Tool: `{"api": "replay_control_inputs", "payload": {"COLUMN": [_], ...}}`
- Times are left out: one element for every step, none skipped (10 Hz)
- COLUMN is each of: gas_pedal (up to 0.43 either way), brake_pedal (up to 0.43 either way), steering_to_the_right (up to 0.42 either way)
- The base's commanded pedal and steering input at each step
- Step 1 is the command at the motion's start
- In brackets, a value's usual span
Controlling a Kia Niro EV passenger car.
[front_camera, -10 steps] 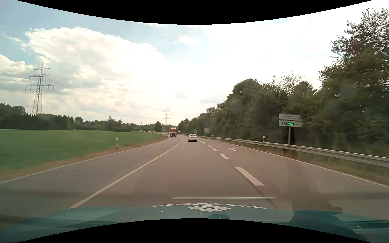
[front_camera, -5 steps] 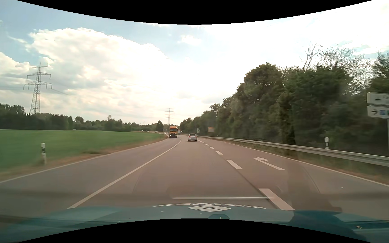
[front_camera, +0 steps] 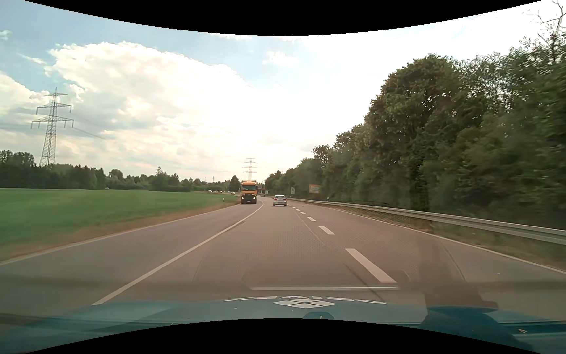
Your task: Follow the waypoints while adhering to traffic rules and regulations
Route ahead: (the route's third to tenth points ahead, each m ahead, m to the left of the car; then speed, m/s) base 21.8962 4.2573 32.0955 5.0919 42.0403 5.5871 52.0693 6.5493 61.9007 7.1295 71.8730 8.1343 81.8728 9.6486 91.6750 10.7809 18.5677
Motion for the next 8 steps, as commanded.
{"api": "replay_control_inputs", "payload": {"gas_pedal": [0.177, 0.177, 0.177, 0.177, 0.177, 0.177, 0.177, 0.177], "brake_pedal": [0.0, 0.0, 0.0, 0.0, 0.0, 0.0, 0.0, 0.0], "steering_to_the_right": [-0.01, -0.01, -0.009, -0.01, -0.011, -0.011, -0.01, -0.01]}}
